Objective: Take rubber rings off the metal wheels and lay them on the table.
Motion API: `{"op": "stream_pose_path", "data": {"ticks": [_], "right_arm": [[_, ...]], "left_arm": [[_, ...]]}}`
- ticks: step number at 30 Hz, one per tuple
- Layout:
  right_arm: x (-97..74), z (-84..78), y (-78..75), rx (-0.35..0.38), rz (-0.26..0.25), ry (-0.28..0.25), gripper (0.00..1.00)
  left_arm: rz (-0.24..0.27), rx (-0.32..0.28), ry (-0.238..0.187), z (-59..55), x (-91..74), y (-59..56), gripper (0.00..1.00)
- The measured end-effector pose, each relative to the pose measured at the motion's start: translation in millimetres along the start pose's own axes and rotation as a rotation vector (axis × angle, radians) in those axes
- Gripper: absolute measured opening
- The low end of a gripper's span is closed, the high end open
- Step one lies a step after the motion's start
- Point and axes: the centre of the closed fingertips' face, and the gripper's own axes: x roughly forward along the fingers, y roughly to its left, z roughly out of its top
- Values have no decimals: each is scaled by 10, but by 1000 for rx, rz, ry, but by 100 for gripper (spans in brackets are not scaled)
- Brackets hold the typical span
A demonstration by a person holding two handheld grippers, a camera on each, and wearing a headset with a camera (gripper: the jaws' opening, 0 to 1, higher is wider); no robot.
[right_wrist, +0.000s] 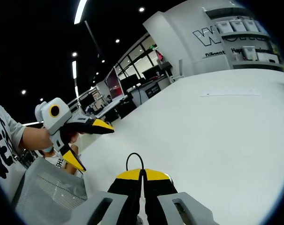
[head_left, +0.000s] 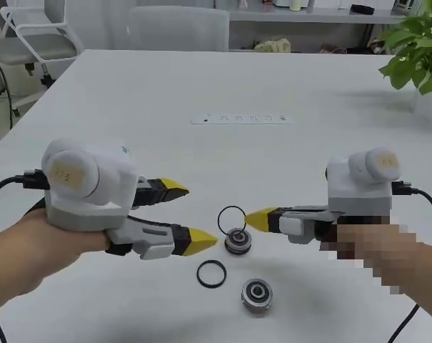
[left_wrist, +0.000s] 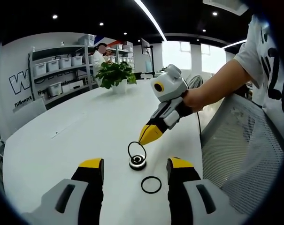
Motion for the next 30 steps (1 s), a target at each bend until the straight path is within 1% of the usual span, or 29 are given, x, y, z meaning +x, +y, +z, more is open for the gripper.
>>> {"op": "stream_pose_path", "data": {"ticks": [6, 10, 16, 22, 26, 30], "right_arm": [[4, 10, 43, 2, 9, 2, 0], [12, 6, 81, 2, 16, 5, 0], [33, -23, 122, 6, 23, 18, 0], [67, -69, 173, 5, 35, 40, 0], [91, -109, 212, -1, 43, 60, 0], [113, -151, 244, 1, 52, 79, 0]], "left_arm": [[0, 4, -8, 12, -67, -40, 54], [-3, 13, -3, -19, -108, -75, 56], [0, 12, 1, -60, -155, -80, 57], [9, 4, 0, -88, -209, -65, 59], [14, 9, 10, -137, -237, -60, 60], [9, 16, 23, -185, -256, -78, 62]]}}
